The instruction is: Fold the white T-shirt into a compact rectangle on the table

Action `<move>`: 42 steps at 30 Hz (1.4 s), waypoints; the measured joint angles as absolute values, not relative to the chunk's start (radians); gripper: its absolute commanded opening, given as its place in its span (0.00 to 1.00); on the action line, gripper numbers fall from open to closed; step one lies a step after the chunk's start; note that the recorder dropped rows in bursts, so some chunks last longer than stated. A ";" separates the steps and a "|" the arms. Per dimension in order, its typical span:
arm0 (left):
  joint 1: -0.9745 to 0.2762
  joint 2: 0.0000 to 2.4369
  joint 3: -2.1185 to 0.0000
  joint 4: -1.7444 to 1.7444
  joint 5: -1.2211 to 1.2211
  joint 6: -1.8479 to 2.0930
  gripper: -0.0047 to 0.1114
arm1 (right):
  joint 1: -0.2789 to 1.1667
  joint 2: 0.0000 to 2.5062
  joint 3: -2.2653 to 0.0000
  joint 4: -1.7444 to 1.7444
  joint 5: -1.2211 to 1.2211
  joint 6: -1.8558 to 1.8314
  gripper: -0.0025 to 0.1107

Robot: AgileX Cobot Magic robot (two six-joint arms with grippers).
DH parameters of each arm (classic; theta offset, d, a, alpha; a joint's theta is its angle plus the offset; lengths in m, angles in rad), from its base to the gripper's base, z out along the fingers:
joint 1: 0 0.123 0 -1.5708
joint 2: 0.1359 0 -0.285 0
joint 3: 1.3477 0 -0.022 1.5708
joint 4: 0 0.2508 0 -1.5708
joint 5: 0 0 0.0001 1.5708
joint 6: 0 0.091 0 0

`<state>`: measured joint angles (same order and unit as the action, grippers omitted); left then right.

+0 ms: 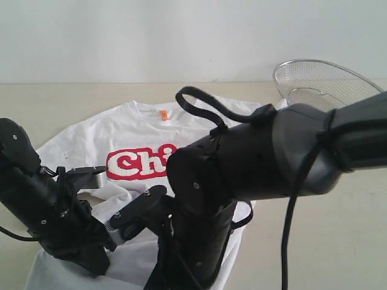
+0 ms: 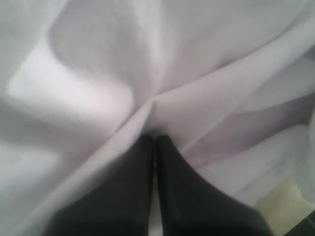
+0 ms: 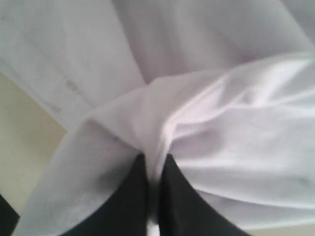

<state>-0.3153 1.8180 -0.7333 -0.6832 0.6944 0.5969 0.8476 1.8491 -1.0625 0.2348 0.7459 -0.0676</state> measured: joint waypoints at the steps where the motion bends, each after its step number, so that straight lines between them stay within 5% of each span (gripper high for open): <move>1: -0.315 1.818 -0.733 -0.683 0.694 0.597 0.08 | 0.848 1.837 -1.063 0.192 0.762 -0.027 0.02; 12: -0.315 1.818 -0.733 -0.683 0.694 0.597 0.08 | 0.846 1.707 -1.057 -0.319 1.195 0.309 0.02; 33: -0.315 1.822 -0.733 -0.692 0.714 0.603 0.08 | 0.756 1.577 -0.661 -0.095 1.198 0.446 0.02; 37: -0.315 1.827 -0.729 -0.703 0.732 0.603 0.08 | 0.756 1.575 -0.614 -0.082 1.186 0.454 0.13; 42: -0.315 1.827 -0.729 -0.706 0.741 0.603 0.08 | 0.756 1.575 -0.603 -0.093 1.198 0.445 0.47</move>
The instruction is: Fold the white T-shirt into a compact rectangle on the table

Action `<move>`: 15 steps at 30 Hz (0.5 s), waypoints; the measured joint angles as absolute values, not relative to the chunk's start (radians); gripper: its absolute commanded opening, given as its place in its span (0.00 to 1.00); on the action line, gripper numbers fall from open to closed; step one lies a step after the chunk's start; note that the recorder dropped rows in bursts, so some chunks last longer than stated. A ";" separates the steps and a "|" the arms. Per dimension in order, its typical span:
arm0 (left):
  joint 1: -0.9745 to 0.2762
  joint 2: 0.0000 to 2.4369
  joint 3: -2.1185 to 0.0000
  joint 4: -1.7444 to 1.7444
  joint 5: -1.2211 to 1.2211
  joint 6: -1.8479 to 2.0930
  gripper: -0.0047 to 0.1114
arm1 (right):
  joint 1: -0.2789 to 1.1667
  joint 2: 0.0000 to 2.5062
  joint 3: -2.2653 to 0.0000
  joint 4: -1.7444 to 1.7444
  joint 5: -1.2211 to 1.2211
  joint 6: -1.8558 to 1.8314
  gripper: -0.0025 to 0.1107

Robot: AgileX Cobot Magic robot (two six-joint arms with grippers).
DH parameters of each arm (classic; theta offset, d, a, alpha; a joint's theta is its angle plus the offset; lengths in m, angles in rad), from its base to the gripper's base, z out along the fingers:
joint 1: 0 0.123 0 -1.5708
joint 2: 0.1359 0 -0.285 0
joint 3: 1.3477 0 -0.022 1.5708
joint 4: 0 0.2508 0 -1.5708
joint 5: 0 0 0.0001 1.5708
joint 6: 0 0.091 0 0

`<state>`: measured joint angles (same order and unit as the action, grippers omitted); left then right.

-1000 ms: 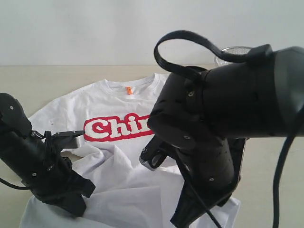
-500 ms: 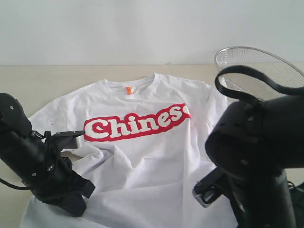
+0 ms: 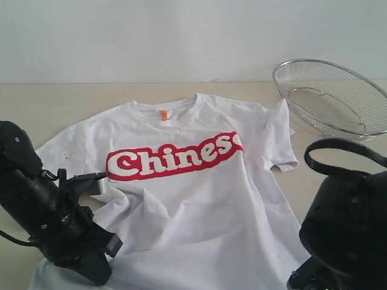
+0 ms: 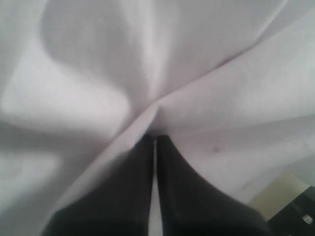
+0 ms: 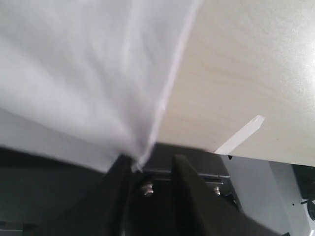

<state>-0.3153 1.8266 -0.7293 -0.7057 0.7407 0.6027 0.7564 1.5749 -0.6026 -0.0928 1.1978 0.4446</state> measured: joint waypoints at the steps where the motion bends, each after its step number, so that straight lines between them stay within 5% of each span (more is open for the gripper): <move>1: -0.315 1.827 -0.729 -0.706 0.741 0.603 0.08 | 0.756 1.575 -0.601 -0.097 1.203 0.445 0.55; 3: -0.315 1.827 -0.725 -0.706 0.741 0.603 0.08 | 0.756 1.575 -0.601 -0.102 1.210 0.442 0.65; 6: -0.315 1.827 -0.721 -0.706 0.743 0.603 0.08 | 0.756 1.575 -0.601 -0.123 1.211 0.441 0.61; 9: -0.315 1.827 -0.719 -0.706 0.741 0.603 0.08 | 0.756 1.575 -0.605 -0.205 1.213 0.446 0.43; 13: -0.315 1.827 -0.719 -0.706 0.741 0.603 0.08 | 0.756 1.577 -0.662 -0.373 1.217 0.461 0.02; 15: -0.315 1.819 -0.719 -0.707 0.741 0.603 0.08 | 0.756 1.579 -0.709 -0.466 1.217 0.475 0.02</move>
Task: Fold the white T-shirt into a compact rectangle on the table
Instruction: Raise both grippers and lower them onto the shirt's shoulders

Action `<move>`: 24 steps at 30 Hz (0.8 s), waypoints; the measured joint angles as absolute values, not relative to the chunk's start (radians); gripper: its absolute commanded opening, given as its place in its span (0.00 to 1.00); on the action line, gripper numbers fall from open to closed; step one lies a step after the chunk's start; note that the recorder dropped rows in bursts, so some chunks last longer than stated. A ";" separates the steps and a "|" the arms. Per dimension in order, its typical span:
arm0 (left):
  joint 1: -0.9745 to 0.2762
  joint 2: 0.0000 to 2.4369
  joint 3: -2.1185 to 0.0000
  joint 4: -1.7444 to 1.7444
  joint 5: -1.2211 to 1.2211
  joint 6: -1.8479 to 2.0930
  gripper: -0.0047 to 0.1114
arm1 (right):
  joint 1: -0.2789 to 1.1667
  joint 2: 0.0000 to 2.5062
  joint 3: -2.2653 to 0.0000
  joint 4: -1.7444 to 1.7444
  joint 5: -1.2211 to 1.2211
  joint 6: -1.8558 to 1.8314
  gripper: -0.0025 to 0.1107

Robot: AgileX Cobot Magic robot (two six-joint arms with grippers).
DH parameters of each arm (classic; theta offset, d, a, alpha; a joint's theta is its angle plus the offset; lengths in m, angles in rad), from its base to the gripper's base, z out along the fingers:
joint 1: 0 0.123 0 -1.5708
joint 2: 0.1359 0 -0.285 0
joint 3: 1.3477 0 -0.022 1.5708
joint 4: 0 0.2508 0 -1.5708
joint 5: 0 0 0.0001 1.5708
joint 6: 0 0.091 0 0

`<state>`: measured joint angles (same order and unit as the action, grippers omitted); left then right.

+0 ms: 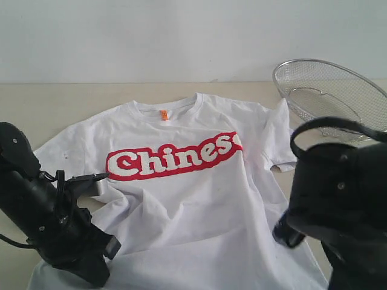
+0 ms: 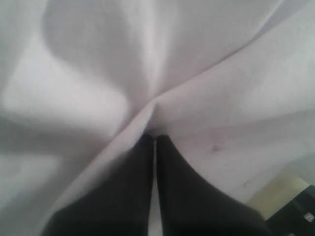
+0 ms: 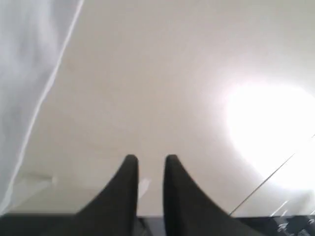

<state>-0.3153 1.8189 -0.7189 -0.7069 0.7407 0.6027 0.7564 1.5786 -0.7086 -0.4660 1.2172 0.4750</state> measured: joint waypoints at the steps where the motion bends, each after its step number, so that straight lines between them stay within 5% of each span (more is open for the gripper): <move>1: -0.315 1.815 -0.717 -0.702 0.743 0.603 0.08 | 0.756 1.579 -0.734 -0.520 1.217 0.496 0.02; 10: -0.315 1.608 -0.803 -0.672 0.737 0.581 0.08 | 0.579 1.579 -1.021 -0.838 1.052 0.642 0.02; 18: -0.315 1.571 -0.891 -0.652 0.247 0.587 0.08 | 0.211 1.604 -1.117 -0.236 0.483 0.202 0.02; 24: -0.239 1.712 -1.028 -0.650 0.226 0.596 0.08 | 0.145 1.697 -1.149 0.224 0.478 -0.278 0.02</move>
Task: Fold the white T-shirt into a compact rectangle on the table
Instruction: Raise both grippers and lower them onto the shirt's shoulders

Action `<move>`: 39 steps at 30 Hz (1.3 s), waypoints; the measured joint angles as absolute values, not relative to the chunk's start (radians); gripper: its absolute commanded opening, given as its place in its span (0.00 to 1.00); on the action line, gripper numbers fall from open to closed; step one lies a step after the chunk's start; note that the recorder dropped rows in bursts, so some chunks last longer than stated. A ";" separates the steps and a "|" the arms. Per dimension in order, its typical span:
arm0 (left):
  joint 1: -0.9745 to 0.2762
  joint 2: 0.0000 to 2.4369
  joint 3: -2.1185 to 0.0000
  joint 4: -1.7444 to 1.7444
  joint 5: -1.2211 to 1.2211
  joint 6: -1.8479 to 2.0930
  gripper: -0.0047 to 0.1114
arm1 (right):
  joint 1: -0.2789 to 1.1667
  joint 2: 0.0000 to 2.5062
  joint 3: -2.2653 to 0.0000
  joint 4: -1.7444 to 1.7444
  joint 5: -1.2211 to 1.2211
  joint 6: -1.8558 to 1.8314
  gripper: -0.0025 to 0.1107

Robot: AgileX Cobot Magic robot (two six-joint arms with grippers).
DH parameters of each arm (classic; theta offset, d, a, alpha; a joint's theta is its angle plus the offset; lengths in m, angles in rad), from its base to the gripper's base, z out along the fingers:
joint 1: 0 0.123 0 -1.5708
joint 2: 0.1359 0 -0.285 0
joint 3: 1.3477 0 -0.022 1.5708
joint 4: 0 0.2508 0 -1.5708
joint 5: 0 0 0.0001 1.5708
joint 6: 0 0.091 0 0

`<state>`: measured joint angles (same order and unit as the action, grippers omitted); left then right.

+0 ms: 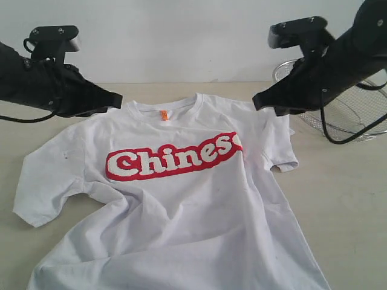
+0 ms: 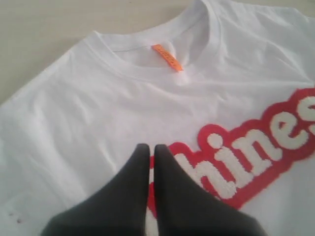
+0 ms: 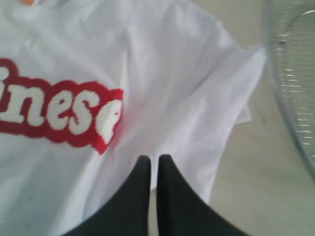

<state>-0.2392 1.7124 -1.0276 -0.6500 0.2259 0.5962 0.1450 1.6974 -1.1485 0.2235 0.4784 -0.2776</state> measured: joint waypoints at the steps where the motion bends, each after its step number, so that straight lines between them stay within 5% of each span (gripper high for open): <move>1: -0.223 1.745 -1.056 -0.650 0.254 0.598 0.08 | 0.145 1.721 -1.156 0.274 0.480 -0.331 0.02; 17: -0.168 2.127 -1.287 -0.598 0.527 0.561 0.08 | 0.145 2.194 -1.482 0.395 0.601 -0.452 0.02; 25: -0.023 2.128 -1.303 -0.569 0.565 0.547 0.08 | 0.148 2.211 -1.494 0.288 0.547 -0.350 0.02; 39: -0.003 2.155 -1.535 -0.542 0.600 0.599 0.08 | 0.146 2.200 -1.499 0.145 0.541 -0.227 0.02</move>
<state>-0.0030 2.1547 -1.5351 -0.5420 0.6004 0.5986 0.1463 2.2004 -1.4991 0.1451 0.5407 -0.2266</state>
